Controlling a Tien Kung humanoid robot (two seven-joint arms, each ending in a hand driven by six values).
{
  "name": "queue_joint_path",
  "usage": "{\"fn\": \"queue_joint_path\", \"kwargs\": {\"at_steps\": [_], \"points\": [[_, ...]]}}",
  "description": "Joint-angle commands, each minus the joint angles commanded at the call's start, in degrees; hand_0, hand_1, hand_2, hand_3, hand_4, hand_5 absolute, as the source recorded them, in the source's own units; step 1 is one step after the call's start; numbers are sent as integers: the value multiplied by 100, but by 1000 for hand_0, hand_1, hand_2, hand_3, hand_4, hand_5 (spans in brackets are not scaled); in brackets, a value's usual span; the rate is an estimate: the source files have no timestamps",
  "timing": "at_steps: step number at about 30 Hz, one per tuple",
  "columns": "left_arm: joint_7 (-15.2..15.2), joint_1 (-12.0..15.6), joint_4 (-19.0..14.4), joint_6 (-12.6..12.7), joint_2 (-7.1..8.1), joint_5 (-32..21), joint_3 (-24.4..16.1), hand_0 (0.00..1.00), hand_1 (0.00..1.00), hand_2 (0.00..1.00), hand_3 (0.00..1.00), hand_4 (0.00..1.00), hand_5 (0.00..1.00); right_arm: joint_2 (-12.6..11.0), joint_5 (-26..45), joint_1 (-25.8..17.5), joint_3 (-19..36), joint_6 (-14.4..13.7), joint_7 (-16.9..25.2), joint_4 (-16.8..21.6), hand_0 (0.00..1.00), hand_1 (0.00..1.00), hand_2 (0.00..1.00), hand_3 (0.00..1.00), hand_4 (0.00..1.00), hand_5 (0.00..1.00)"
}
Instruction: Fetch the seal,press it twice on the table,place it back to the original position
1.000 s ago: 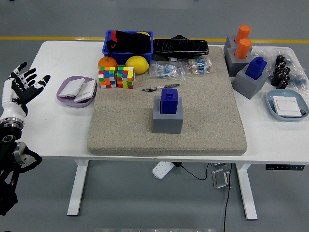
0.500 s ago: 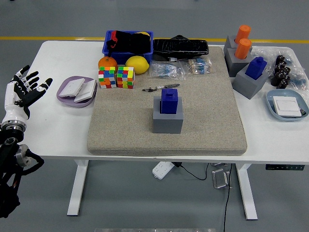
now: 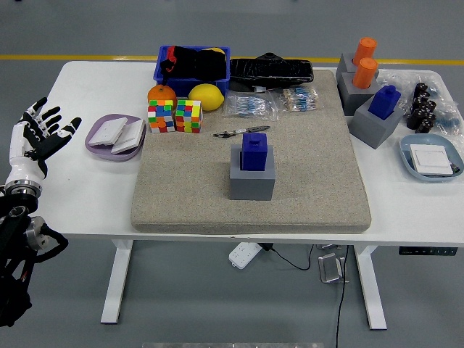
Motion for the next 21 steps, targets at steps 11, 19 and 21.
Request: {"fn": "queue_joint_path", "kwargs": {"at_steps": [11,19,21], "points": [[-2,0,27,-10,8,-20,-44,818,782,738,836,909,64,4,-10,41,29,-4,-5,-6,885,748,736,745,830,520],[10,14,18,-14,23,-18,-13,818,779,734,833,909,64,24,-57,63,82,-9,-45,-6,885,748,733,745,830,521],[6,16,40,-11,28,-20,-33,818,779,734,833,909,64,21,-54,66,73,-10,-39,-6,885,748,733,745,830,521]]}}
